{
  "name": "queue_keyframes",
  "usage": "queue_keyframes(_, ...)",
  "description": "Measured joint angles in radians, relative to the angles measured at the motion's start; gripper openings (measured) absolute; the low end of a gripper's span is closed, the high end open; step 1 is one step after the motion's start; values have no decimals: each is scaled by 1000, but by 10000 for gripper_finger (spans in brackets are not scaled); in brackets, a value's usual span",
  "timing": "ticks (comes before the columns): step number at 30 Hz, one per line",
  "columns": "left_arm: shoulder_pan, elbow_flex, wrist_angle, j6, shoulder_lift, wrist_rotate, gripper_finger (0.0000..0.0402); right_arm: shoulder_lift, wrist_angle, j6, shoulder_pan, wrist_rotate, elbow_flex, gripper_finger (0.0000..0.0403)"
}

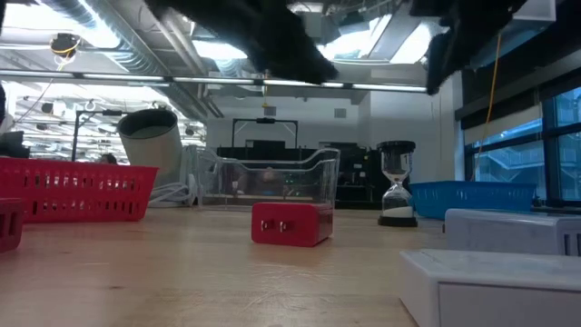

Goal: Pick & Place Office items
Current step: Put the white hourglass into the red bin

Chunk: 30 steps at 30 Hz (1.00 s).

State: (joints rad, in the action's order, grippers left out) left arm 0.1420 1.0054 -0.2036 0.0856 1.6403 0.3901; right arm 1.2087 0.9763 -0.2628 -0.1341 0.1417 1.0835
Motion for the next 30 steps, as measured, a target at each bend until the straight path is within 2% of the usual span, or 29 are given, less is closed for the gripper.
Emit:
queue_keyframes(7,-88,0,-435,41,228,-107,281,0,117,-53,0,0,3,347)
queue_keyframes(13,-128,7,-673,-23,367,-264,281,0,118,-45,0,0,4,347)
queue_keyframes(18,-147,54,-710,-43,434,-284,281,0,118,-44,0,0,4,347)
queue_keyframes(23,-152,123,-705,-96,509,-378,281,0,118,-45,0,0,4,347)
queue_keyframes(30,-149,154,-688,-55,541,-319,281,0,117,-45,0,-3,4,347)
